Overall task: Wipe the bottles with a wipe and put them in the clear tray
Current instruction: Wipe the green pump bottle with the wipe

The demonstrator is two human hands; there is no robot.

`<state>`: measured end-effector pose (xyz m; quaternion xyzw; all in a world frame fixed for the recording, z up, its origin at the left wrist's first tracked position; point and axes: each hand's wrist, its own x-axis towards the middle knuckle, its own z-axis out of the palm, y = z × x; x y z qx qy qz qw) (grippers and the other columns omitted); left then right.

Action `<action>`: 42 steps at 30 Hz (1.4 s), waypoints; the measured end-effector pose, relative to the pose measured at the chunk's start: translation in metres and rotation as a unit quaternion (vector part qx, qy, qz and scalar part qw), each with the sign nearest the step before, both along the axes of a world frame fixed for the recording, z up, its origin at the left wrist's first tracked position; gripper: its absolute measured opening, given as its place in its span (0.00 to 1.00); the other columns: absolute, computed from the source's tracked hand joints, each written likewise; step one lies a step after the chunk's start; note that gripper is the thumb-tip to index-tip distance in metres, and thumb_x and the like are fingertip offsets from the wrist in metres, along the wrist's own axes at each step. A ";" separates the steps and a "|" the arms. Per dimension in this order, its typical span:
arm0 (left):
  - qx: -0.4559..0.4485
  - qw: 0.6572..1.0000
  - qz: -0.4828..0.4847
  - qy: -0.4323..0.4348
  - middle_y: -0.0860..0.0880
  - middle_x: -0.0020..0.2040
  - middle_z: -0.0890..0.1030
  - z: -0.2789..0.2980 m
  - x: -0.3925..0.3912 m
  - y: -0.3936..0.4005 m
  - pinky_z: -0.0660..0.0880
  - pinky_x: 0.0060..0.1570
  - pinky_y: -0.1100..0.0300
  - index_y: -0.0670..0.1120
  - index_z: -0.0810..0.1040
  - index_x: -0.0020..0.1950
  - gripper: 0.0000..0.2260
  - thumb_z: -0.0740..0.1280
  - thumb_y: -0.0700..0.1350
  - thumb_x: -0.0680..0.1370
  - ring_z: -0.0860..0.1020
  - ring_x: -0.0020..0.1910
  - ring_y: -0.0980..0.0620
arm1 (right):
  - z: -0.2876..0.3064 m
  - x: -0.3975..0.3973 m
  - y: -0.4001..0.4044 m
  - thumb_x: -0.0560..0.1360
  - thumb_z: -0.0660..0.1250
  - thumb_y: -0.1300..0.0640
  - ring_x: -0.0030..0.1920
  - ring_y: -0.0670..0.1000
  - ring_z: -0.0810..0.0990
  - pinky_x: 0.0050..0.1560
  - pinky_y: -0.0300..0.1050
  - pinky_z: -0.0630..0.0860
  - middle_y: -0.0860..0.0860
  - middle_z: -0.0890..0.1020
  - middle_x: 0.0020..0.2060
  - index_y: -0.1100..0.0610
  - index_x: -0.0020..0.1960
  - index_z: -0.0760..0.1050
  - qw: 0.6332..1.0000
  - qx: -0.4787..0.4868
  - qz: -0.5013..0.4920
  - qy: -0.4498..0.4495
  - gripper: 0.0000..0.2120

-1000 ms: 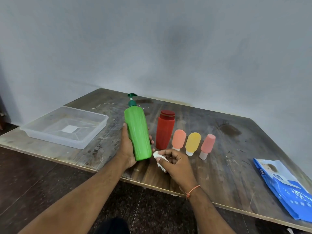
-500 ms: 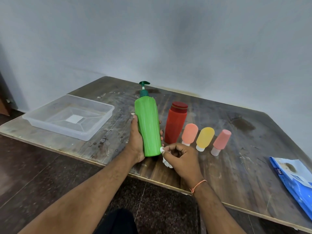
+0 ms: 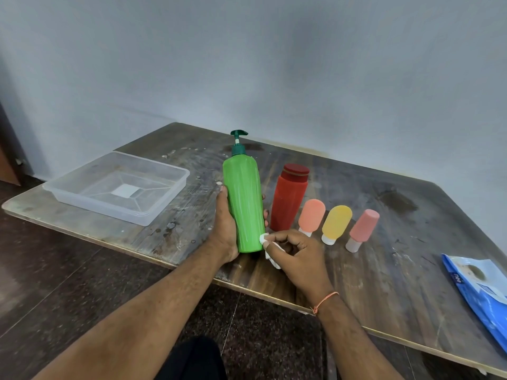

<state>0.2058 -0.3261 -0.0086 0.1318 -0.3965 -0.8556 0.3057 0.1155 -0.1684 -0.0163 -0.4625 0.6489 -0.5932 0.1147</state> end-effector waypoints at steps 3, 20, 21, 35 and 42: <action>-0.013 1.000 0.002 -0.010 0.37 0.45 0.81 0.001 0.000 0.002 0.78 0.44 0.50 0.42 0.84 0.60 0.43 0.50 0.77 0.76 0.79 0.40 0.41 | 0.000 0.005 0.002 0.74 0.80 0.64 0.38 0.52 0.87 0.42 0.45 0.83 0.48 0.88 0.38 0.53 0.42 0.88 1.000 0.010 0.007 0.017 0.07; -0.027 0.999 0.029 -0.008 0.36 0.46 0.81 -0.001 -0.003 0.003 0.78 0.44 0.50 0.40 0.82 0.65 0.44 0.51 0.76 0.76 0.79 0.41 0.41 | -0.005 0.002 0.000 0.75 0.79 0.62 0.42 0.48 0.86 0.44 0.45 0.82 0.43 0.88 0.43 0.47 0.47 0.89 0.995 -0.014 -0.033 0.089 0.09; -0.031 0.999 0.022 -0.009 0.37 0.46 0.81 -0.001 -0.002 0.003 0.78 0.45 0.49 0.41 0.83 0.65 0.43 0.51 0.76 0.76 0.79 0.41 0.41 | -0.005 0.003 0.001 0.74 0.80 0.62 0.43 0.48 0.86 0.44 0.47 0.83 0.42 0.88 0.43 0.46 0.46 0.88 0.995 -0.015 -0.022 0.099 0.11; -0.052 0.998 0.026 -0.009 0.37 0.47 0.81 0.000 -0.001 0.004 0.77 0.45 0.50 0.44 0.82 0.68 0.41 0.52 0.76 0.77 0.79 0.41 0.42 | -0.009 0.001 0.001 0.71 0.79 0.62 0.43 0.46 0.86 0.44 0.45 0.81 0.40 0.87 0.42 0.50 0.45 0.88 0.987 -0.024 -0.051 0.153 0.08; -0.048 0.998 0.041 -0.027 0.38 0.47 0.82 -0.004 -0.004 0.001 0.77 0.45 0.50 0.37 0.83 0.63 0.46 0.56 0.78 0.74 0.79 0.42 0.43 | -0.007 0.004 0.002 0.73 0.79 0.63 0.47 0.45 0.86 0.45 0.44 0.82 0.40 0.87 0.46 0.51 0.49 0.89 0.978 -0.038 -0.021 0.203 0.08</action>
